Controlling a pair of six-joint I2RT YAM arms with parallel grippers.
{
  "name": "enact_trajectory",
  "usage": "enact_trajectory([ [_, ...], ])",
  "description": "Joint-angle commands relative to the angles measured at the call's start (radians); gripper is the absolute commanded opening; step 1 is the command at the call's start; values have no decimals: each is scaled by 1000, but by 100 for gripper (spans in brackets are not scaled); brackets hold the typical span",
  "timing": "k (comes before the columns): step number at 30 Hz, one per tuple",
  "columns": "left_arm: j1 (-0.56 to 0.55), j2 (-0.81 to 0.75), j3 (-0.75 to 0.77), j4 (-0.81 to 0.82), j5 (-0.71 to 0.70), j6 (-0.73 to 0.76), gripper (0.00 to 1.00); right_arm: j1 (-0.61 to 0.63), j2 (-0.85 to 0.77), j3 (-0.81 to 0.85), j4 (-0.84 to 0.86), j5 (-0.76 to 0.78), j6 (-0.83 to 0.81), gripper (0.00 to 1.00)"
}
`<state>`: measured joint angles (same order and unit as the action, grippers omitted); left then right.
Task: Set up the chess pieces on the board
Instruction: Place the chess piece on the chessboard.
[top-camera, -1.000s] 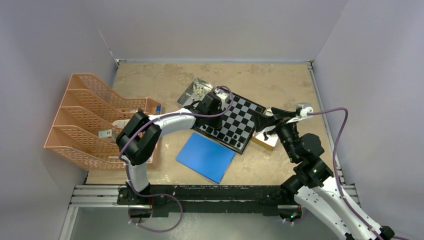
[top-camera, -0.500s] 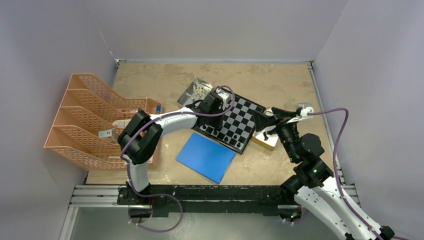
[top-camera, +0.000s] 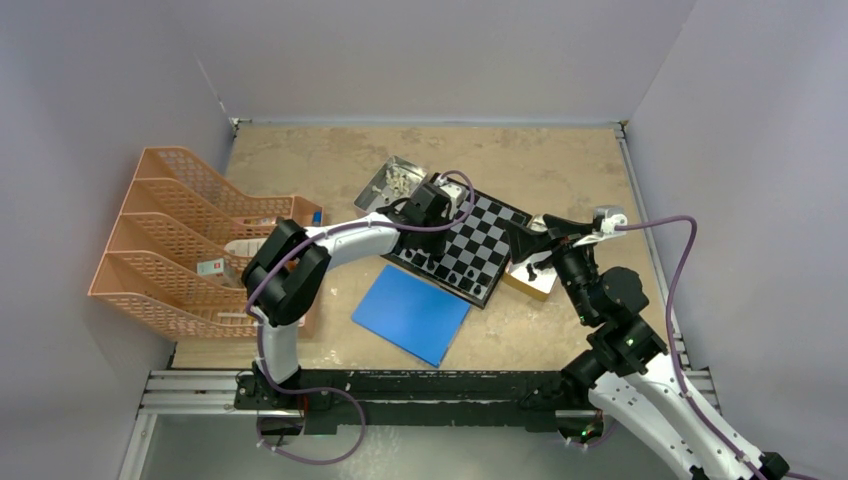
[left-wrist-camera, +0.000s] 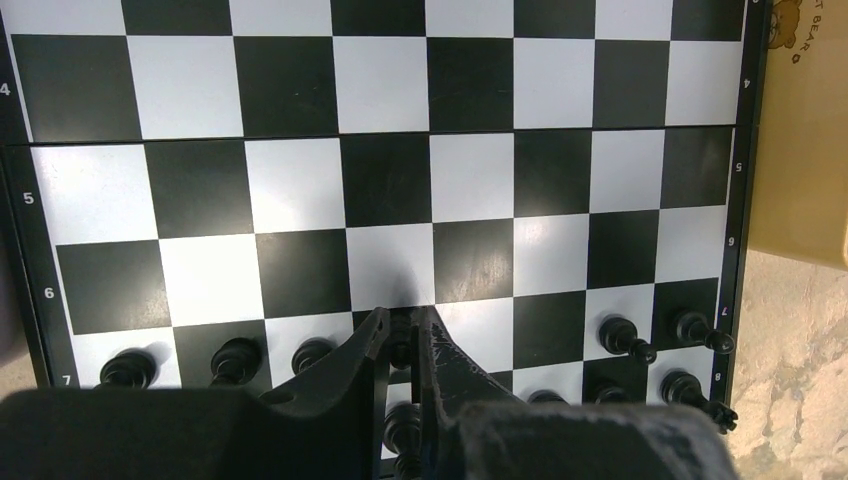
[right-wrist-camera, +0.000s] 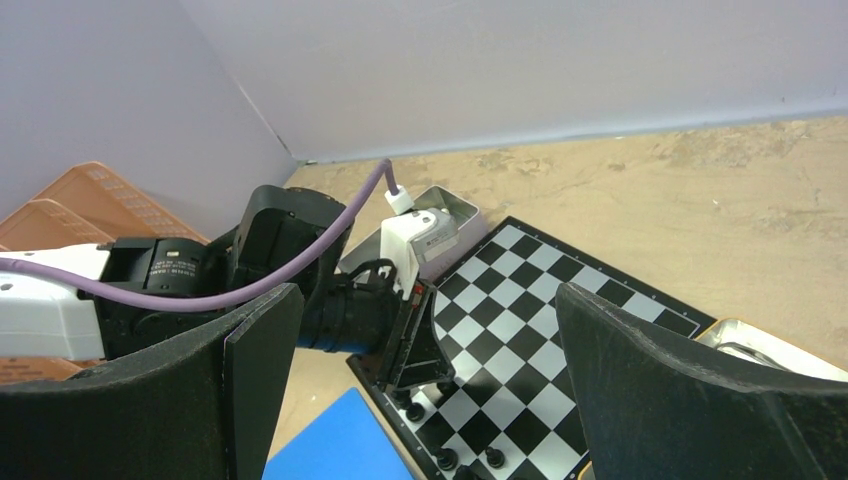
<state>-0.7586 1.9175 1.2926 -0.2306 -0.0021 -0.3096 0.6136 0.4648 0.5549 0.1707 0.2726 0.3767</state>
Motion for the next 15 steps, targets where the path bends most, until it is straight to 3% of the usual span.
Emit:
enact_trajectory([
  [1,-7,-4,45,-24,-31,20,11,2,2,12,52,23,-14,99],
  [10,-13,-8,52,-43,-18,15,10,2,-3,8,53,23,-13,99],
  [15,-15,0,66,-44,-17,12,19,2,0,5,56,20,-13,99],
])
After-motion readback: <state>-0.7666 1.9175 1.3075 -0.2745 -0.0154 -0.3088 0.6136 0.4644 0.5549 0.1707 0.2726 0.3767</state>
